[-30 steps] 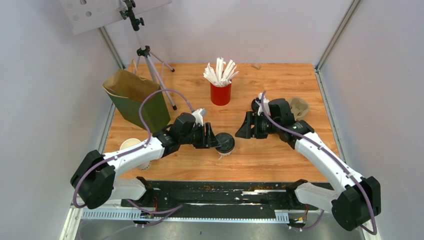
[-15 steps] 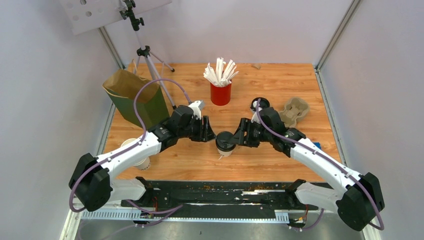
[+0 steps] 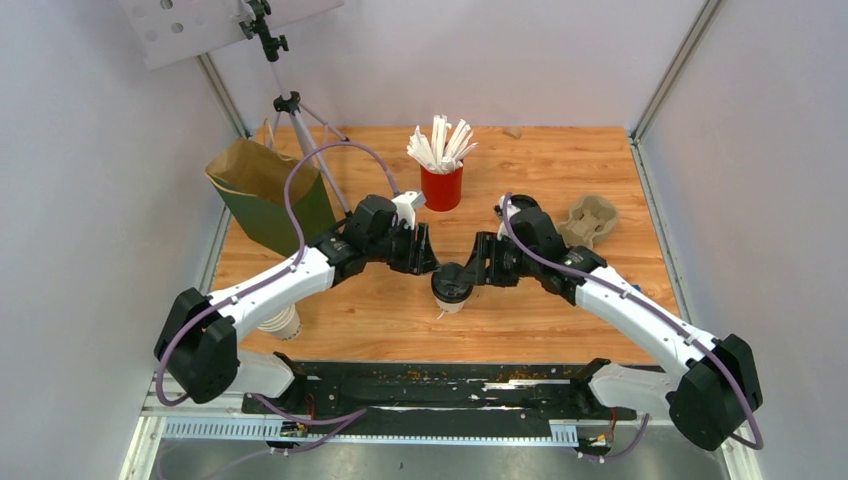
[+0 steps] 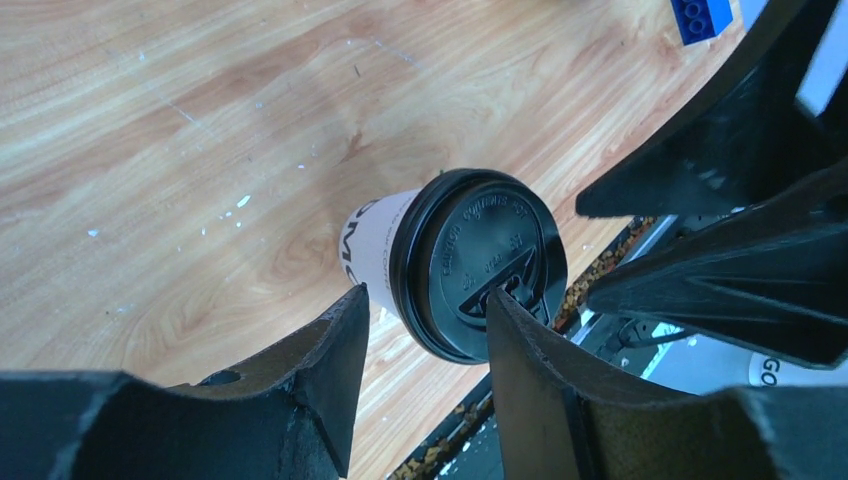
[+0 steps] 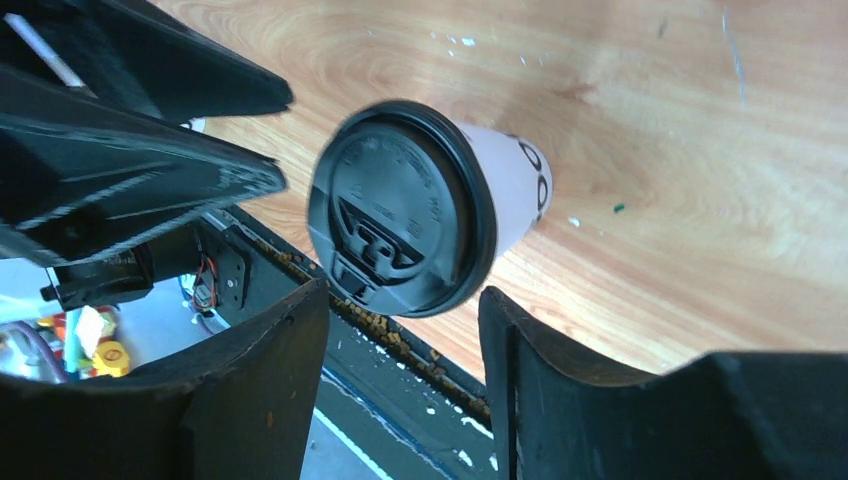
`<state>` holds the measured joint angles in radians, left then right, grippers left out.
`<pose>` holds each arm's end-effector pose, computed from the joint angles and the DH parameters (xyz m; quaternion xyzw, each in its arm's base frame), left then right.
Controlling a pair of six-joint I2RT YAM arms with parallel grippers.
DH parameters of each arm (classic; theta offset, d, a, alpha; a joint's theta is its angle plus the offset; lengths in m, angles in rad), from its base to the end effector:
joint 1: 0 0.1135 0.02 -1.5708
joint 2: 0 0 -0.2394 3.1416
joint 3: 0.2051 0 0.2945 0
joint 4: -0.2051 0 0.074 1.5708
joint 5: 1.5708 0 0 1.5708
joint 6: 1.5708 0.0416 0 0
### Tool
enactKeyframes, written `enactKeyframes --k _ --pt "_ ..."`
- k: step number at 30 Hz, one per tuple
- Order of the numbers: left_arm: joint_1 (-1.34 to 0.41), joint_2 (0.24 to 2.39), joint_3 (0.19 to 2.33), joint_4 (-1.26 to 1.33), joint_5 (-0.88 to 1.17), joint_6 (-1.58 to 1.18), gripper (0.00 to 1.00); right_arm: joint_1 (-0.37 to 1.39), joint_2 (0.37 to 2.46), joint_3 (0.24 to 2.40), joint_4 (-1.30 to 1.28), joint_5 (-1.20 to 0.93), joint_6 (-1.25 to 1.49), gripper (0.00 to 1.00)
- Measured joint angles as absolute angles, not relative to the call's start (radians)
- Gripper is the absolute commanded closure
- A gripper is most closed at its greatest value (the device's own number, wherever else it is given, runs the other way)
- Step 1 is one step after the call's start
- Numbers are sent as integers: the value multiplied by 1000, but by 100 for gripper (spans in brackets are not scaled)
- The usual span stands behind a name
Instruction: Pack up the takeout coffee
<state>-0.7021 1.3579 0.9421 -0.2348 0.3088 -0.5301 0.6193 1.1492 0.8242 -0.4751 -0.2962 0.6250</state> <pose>0.2574 -0.2343 0.2171 0.1441 0.8762 -0.3660 0.2785 0.2321 0.1804 0.2151 -0.0528 0.9167 0.3278 0.2224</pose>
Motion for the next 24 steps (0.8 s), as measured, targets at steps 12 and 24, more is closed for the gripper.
enactKeyframes --k 12,24 --pt "-702 1253 759 -152 397 -691 45 620 1218 938 -470 -435 347 67" --pt "-702 1246 645 68 445 -927 42 610 1374 1025 -446 -517 233 79"
